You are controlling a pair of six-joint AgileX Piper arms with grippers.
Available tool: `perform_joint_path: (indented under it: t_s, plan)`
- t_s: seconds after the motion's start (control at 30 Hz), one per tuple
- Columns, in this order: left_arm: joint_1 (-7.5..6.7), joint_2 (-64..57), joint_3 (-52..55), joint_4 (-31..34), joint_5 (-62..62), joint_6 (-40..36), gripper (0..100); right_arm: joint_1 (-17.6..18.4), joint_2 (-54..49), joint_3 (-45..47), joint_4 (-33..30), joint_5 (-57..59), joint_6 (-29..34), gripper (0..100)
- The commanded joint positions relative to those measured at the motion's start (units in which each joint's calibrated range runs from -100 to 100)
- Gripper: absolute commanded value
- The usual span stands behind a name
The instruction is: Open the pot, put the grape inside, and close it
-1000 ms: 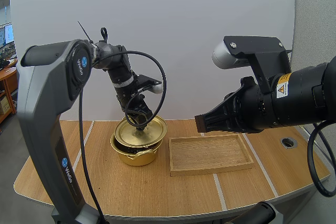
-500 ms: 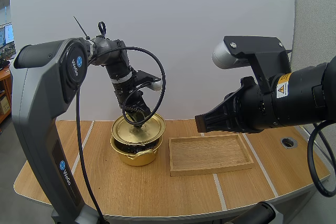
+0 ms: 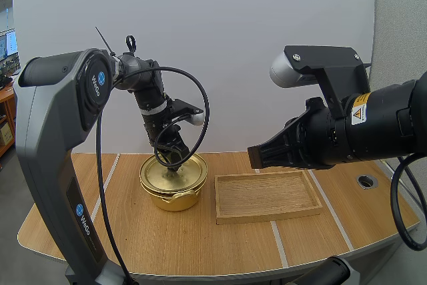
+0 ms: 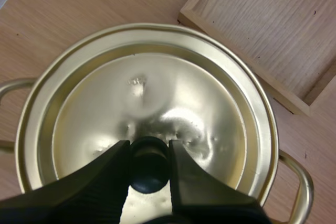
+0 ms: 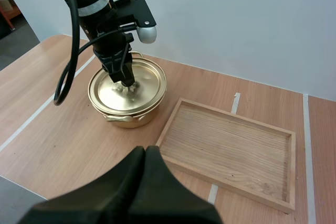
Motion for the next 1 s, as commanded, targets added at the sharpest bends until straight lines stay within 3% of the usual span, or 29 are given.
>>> perform_joint_path:
  t_s: [0.0, 0.43, 0.5, 0.57, 0.7, 0.77, 0.97]
  plan:
    - [-0.14, -0.03, 2.49, 1.01, -4.36, -0.15, 0, -0.18, -0.63, 0.02, 0.11, 0.00, 0.06, 0]
    - [-0.14, -0.03, 3.61, 1.05, -4.22, -0.01, 2, -0.18, -0.63, 0.02, 0.22, 0.00, 0.06, 0]
    - [-0.14, -0.03, 3.61, 1.05, -3.47, 0.25, 10, -0.18, -0.63, 0.02, 0.22, 0.00, 0.06, 0]
    - [-0.14, -0.03, 3.61, 1.05, -1.96, 1.26, 23, -0.18, -0.63, 0.02, 0.22, 0.00, 0.06, 0]
    - [-0.14, -0.41, 3.61, 1.05, -0.81, 1.36, 72, -0.18, -0.63, 0.02, 0.22, 0.00, 0.06, 0]
    - [-0.14, -1.22, 3.44, 1.05, -0.99, 1.36, 90, -0.18, -0.63, 0.02, 0.22, 0.00, 0.06, 0]
    - [-0.14, -4.76, -0.92, 1.05, 3.79, 1.36, 91, -0.18, -0.63, 0.02, 0.22, 0.00, 0.06, 0]
